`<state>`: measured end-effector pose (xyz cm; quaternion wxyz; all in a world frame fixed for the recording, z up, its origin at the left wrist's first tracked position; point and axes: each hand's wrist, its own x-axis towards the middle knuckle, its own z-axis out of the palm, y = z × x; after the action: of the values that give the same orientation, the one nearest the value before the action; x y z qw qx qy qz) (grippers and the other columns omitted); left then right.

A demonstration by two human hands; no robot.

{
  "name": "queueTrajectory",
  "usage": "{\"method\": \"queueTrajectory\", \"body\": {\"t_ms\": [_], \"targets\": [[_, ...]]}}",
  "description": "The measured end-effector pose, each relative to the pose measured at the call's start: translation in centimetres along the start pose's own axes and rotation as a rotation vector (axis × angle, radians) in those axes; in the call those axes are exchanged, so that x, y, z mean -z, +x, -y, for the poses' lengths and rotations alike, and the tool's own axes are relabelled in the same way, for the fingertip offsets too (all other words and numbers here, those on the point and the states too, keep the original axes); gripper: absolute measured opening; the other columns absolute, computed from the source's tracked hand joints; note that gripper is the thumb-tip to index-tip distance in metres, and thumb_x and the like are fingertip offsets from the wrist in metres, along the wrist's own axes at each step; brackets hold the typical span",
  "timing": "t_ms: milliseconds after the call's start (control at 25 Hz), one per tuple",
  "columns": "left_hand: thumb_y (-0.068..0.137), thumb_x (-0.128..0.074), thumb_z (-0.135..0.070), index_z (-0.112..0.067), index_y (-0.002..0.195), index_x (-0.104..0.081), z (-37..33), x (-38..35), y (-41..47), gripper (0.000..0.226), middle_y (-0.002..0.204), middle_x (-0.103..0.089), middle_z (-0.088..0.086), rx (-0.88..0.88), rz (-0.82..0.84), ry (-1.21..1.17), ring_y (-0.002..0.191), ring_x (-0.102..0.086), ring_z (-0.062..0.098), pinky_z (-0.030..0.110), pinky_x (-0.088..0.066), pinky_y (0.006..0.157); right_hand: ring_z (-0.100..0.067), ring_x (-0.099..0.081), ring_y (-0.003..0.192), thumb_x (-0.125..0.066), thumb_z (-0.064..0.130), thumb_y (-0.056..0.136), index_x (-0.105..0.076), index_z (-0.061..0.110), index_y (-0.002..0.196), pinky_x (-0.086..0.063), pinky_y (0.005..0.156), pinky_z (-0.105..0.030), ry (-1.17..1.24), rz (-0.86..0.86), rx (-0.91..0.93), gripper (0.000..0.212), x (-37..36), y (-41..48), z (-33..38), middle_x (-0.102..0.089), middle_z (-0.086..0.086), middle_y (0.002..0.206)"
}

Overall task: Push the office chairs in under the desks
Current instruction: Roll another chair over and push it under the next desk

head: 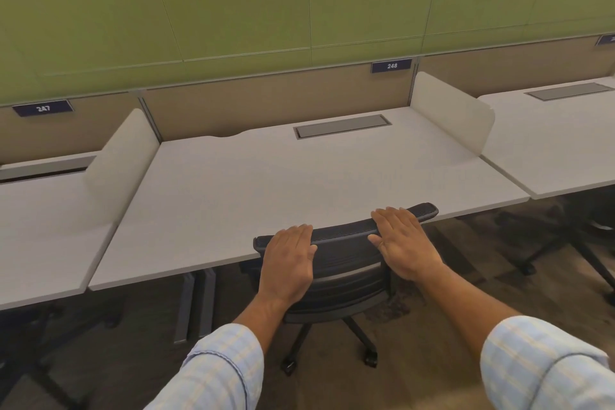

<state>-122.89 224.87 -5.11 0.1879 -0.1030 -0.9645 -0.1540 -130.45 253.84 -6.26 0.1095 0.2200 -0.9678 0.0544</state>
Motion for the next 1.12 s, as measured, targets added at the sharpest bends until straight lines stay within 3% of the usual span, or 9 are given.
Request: {"method": "queueTrajectory", "body": {"t_ms": [320,480,560,680,880,1000,1120], "targets": [[0.11,-0.04,-0.035,-0.013,0.149,-0.049,0.1,-0.7,0.5,0.046,0.145,-0.06,0.006,-0.018,0.039,0.035,0.133,-0.054,0.025,0.044,-0.038,0.121,-0.027,-0.025,0.153,-0.015,0.063,0.109,-0.034,0.019,0.157,0.012,0.124,-0.037,-0.018,-0.043,0.005,0.068,-1.0,0.3,-0.6,-0.038,-0.006,0.163],[0.111,-0.04,-0.041,-0.013,0.155,-0.044,0.3,-0.3,0.4,0.052,0.153,-0.054,0.008,-0.013,0.101,0.061,0.141,-0.049,0.027,0.046,-0.032,0.125,-0.027,-0.03,0.148,-0.015,0.066,0.108,-0.038,0.019,0.153,-0.001,0.126,-0.042,-0.019,-0.074,0.005,0.069,-0.9,0.5,-0.3,-0.044,-0.006,0.157],[0.11,-0.041,-0.047,-0.012,0.156,-0.041,0.0,0.3,0.2,0.057,0.154,-0.052,0.009,-0.003,0.128,0.078,0.142,-0.047,0.028,0.047,-0.029,0.126,-0.028,-0.03,0.147,-0.018,0.068,0.107,-0.039,0.018,0.152,0.0,0.126,-0.042,-0.044,-0.072,-0.022,0.071,-0.7,0.4,0.5,-0.045,-0.007,0.156],[0.108,-0.037,-0.057,-0.014,0.161,-0.029,-0.5,1.0,-0.5,0.069,0.164,-0.038,0.01,0.022,0.196,0.132,0.153,-0.033,0.031,0.05,-0.02,0.13,-0.032,-0.023,0.155,-0.022,0.069,0.107,-0.035,0.014,0.158,0.007,0.129,-0.046,-0.053,-0.072,-0.111,0.076,-1.0,-0.3,2.6,-0.036,-0.012,0.164],[0.109,-0.029,-0.06,-0.016,0.168,-0.003,1.0,2.9,-4.4,0.078,0.178,0.0,0.009,0.015,0.257,0.183,0.164,0.006,0.028,0.048,0.001,0.134,-0.034,-0.003,0.162,-0.019,0.069,0.107,-0.019,0.01,0.166,0.0,0.129,-0.057,-0.053,-0.075,-0.137,0.084,-1.6,-2.0,7.8,-0.017,-0.015,0.174],[0.11,-0.024,-0.06,-0.012,0.168,0.003,3.8,5.7,-9.2,0.08,0.177,0.01,0.01,0.021,0.26,0.214,0.163,0.014,0.025,0.046,0.002,0.134,-0.032,0.014,0.161,-0.015,0.07,0.107,-0.001,0.009,0.168,-0.001,0.13,-0.056,-0.056,-0.053,-0.092,0.088,-1.7,-3.0,12.5,0.008,-0.015,0.176],[0.109,-0.02,-0.062,-0.01,0.167,0.006,6.8,7.7,-13.8,0.082,0.176,0.011,0.012,0.077,0.293,0.246,0.163,0.014,0.026,0.045,0.002,0.134,-0.03,0.018,0.16,-0.01,0.07,0.107,0.002,0.008,0.168,0.001,0.13,-0.054,-0.039,-0.003,-0.063,0.087,-1.9,-3.6,17.1,0.011,-0.015,0.176]]}}
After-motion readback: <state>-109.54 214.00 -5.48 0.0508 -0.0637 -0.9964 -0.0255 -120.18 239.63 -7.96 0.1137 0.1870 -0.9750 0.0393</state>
